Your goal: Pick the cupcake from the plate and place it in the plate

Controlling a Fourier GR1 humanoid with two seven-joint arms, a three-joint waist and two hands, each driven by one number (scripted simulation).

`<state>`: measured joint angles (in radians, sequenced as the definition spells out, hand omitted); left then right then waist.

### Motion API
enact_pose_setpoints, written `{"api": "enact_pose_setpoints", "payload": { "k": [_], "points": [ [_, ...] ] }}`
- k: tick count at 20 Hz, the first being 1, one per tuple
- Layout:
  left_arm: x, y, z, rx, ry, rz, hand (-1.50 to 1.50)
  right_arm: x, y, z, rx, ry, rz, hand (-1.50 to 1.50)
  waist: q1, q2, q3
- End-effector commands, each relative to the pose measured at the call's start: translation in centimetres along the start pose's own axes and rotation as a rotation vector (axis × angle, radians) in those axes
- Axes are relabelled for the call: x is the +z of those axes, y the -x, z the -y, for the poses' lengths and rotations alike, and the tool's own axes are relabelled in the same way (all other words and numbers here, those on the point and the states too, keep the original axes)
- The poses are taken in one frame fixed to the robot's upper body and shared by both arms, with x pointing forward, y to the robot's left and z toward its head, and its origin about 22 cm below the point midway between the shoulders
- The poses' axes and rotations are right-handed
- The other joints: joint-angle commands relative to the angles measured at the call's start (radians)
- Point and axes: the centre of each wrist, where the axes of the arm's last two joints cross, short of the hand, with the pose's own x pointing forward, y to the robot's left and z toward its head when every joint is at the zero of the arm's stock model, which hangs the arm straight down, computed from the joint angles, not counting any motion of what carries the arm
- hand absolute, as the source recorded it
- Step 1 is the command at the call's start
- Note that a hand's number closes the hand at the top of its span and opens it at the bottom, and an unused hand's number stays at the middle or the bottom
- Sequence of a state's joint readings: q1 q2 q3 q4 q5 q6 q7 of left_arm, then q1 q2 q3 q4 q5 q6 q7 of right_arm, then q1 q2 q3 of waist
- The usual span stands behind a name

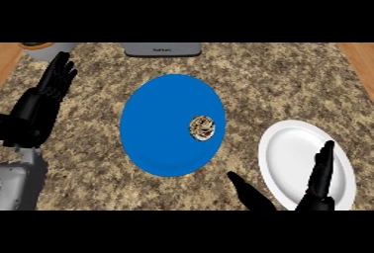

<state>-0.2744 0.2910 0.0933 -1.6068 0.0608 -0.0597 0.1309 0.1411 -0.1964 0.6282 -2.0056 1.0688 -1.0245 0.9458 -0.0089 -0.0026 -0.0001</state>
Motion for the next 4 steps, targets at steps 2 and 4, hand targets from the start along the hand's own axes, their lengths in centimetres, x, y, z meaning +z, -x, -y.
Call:
{"api": "enact_pose_setpoints", "payload": {
  "k": [2, 4],
  "points": [
    [0.7, 0.1, 0.8, -0.007, 0.007, 0.008, 0.00, 0.5, 0.0, 2.1, 0.021, 0.024, 0.015, -1.50, 0.005, 0.001, 0.000],
    [0.4, 0.6, 0.7, -0.001, -0.003, 0.004, 0.00, 1.8, 0.8, 4.3, 0.066, 0.027, 0.017, -1.50, 0.000, 0.001, 0.000]
  ]
}}
